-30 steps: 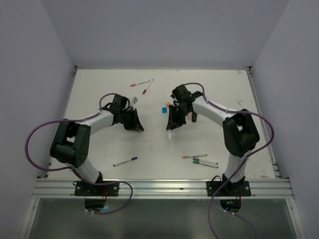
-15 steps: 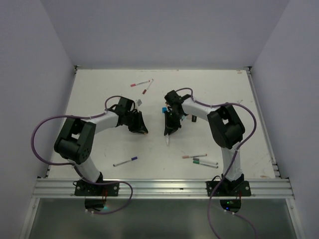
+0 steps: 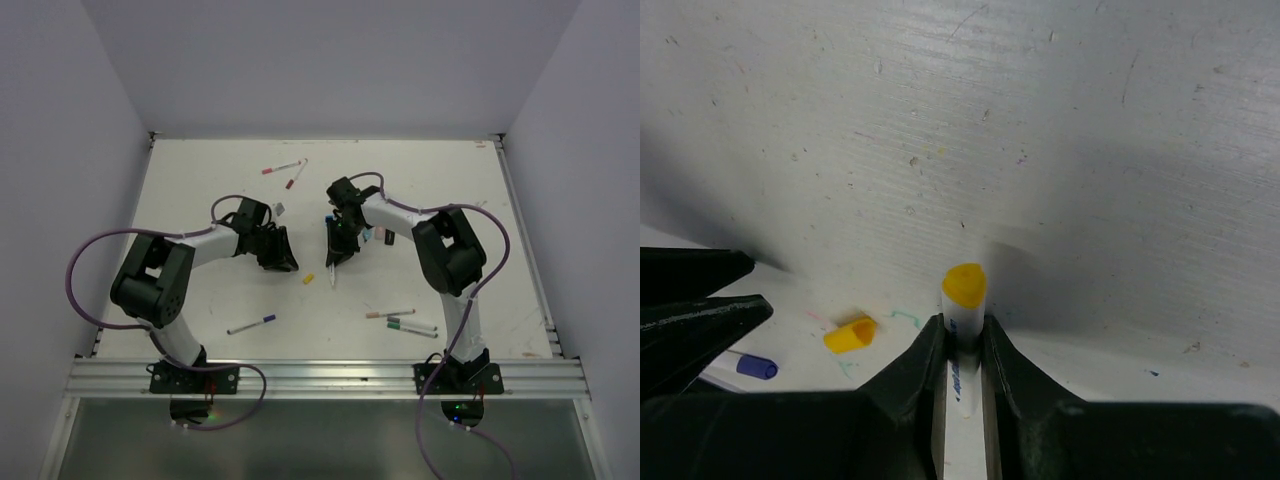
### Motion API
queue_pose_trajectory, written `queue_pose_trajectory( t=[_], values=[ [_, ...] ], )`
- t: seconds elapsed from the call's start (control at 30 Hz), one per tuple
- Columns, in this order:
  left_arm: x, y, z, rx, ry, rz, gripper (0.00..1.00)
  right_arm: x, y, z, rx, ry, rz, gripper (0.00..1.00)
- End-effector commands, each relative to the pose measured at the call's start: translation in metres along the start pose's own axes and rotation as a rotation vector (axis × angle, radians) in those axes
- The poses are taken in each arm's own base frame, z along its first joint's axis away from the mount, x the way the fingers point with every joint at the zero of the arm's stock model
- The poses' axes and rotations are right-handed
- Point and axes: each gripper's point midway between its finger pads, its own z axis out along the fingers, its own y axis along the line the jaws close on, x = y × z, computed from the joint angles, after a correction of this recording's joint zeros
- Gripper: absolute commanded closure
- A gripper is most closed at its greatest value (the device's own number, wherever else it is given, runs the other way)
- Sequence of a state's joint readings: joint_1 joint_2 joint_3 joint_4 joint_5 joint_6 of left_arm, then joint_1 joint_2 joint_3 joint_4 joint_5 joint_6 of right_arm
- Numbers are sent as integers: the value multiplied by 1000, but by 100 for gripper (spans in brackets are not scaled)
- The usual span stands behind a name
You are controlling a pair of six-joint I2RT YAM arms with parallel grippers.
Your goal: Open the pen caps
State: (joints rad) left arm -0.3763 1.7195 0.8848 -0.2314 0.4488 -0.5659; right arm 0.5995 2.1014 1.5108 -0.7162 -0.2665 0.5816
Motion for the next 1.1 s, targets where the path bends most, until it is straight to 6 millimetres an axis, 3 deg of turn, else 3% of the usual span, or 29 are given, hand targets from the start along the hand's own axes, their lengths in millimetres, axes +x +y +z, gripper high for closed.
queue_pose_trajectory(
  t=[0.0,0.4,0.67,0.7,0.77,0.87,1.0,1.07],
  values=[
    [1,7,5,-28,-10,15,66,-15,5,-2,5,-49,-16,83],
    [-6,1,-3,-19,-37,33,66,-3,-8,-1,41,-34,-22,73],
    [-9,-4,-6,-8,-45,46,65,5,-27,-11,125,-34,-51,75],
    [-8,-3,-6,-8,-45,48,65,8,-29,-12,130,-35,-55,66],
    [-7,-2,-6,-9,-44,52,65,6,-29,-20,130,-61,-68,59],
    [-4,-1,-4,-5,-35,51,65,4,-26,-42,125,-114,-97,57],
    [0,2,-4,-10,-27,58,65,28,-25,-64,95,-74,-128,57],
    [1,3,-4,-10,-25,61,65,47,-7,-68,-6,-30,-149,57]
  ],
)
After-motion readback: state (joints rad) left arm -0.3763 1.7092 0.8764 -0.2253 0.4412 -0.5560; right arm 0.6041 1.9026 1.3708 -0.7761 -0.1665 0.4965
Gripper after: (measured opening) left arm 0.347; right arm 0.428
